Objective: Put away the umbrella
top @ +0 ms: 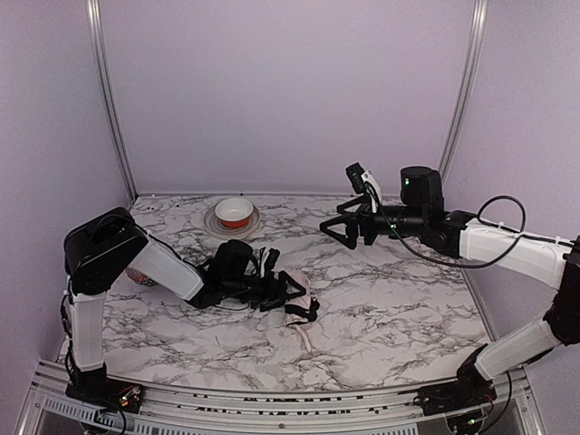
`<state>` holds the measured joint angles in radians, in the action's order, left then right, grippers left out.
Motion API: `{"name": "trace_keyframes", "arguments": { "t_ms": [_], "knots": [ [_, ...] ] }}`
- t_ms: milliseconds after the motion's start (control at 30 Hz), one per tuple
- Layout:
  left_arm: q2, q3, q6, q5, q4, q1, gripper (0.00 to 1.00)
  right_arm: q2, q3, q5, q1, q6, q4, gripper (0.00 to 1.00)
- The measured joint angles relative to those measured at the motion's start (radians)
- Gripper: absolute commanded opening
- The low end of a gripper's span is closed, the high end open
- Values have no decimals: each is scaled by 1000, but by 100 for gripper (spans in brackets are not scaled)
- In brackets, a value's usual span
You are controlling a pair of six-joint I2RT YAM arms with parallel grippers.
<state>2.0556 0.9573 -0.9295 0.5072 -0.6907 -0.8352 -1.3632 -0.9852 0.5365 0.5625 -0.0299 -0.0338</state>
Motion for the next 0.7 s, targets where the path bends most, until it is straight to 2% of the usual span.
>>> {"name": "trace_keyframes", "arguments": {
  "t_ms": [200,300,467,600,700],
  "knots": [
    [-29,-34,9,-53,-41,3,99,0,0,-9,0,3,13,100],
    [-112,-108,34,-163,4,2,99,2,0,-36,0,6,24,100],
    [-320,-151,173,-432,213,-16,99,9,0,-149,-27,0,61,100],
    [-452,-111,319,-644,362,-18,99,23,13,-217,-174,-39,76,100],
    [-501,-77,426,-764,448,21,99,76,97,-253,-323,-69,42,100]
  ]
}}
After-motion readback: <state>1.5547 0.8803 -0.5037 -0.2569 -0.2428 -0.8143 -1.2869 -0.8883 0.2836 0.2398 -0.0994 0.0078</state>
